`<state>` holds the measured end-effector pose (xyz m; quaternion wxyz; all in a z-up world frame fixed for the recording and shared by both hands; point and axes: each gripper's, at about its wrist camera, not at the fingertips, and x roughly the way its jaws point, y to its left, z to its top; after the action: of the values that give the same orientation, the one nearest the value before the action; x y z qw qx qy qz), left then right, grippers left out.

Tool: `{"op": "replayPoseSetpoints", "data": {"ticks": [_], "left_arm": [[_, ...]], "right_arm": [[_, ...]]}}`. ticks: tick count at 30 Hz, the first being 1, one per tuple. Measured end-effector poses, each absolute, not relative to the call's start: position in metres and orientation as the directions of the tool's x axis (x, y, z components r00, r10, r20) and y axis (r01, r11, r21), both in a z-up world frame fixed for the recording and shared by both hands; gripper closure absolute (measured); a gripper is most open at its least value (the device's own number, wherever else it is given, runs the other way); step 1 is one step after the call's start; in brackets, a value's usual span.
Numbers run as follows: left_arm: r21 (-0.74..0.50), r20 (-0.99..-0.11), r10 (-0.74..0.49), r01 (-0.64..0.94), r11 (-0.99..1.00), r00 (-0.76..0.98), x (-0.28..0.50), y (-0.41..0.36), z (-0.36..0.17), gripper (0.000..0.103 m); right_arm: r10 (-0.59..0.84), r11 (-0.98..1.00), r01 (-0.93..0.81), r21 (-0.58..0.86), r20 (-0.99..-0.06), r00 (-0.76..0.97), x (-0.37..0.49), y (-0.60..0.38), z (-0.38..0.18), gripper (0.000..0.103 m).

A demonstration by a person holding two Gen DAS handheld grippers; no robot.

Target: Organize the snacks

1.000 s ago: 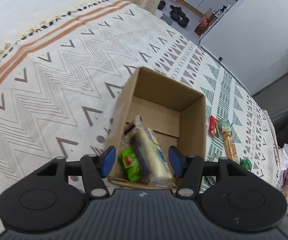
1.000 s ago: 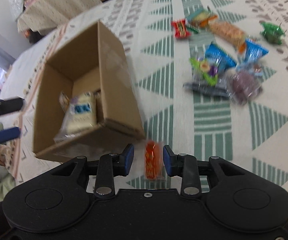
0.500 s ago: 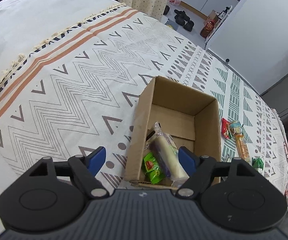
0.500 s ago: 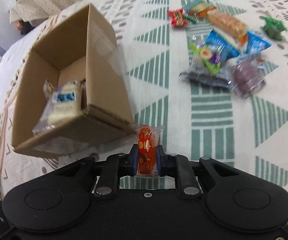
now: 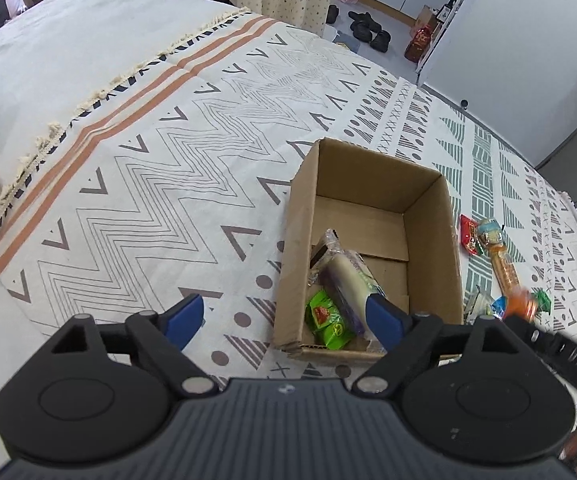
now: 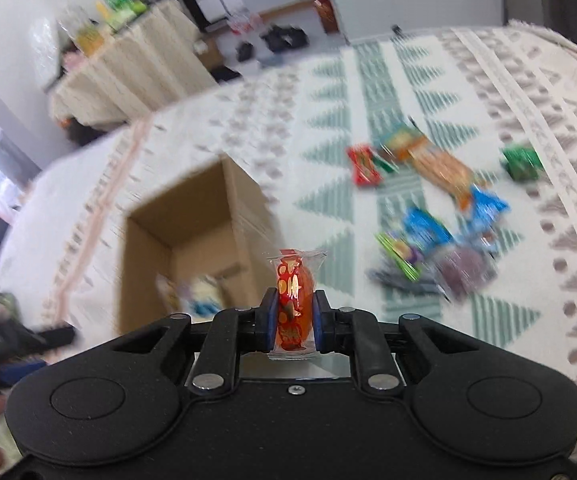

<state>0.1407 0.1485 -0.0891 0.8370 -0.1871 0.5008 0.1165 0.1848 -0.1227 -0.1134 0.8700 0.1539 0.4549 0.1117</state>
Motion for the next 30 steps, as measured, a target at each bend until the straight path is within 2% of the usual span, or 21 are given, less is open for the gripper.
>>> {"op": "replayPoseSetpoints", "data": {"ticks": [6,8,10,13,17,21,30], "left_arm": [[-0.17,-0.87,0.024,-0.346,0.923,0.492,0.14,0.135,-0.078,0.0],[-0.17,-0.865,0.026,-0.341,0.925,0.501,0.139,0.131,-0.075,0.0],[-0.167,-0.861,0.027,-0.333,0.928,0.508,0.139,0.126,-0.073,0.0],[-0.16,-0.854,0.034,-0.323,0.933,0.519,0.14,0.116,-0.071,0.0],[-0.155,-0.845,0.034,-0.305,0.94,0.533,0.142,0.096,-0.068,0.0],[-0.144,-0.842,0.027,-0.274,0.951,0.538,0.147,0.071,-0.066,0.0],[-0.121,-0.854,-0.003,-0.193,0.974,0.52,0.156,0.012,-0.071,0.0]], "right_arm": [[0.417,0.902,-0.156,0.403,-0.72,0.555,0.192,-0.104,-0.097,0.082],[0.41,0.905,-0.155,0.396,-0.714,0.567,0.189,-0.104,-0.093,0.067],[0.411,0.904,-0.155,0.399,-0.707,0.575,0.187,-0.109,-0.089,0.061],[0.417,0.901,-0.158,0.405,-0.703,0.576,0.182,-0.119,-0.086,0.059],[0.398,0.908,-0.145,0.392,-0.703,0.589,0.177,-0.138,-0.085,0.05],[0.382,0.912,-0.117,0.394,-0.706,0.596,0.172,-0.165,-0.089,0.047],[0.348,0.917,-0.066,0.394,-0.707,0.615,0.166,-0.216,-0.096,0.032]]}}
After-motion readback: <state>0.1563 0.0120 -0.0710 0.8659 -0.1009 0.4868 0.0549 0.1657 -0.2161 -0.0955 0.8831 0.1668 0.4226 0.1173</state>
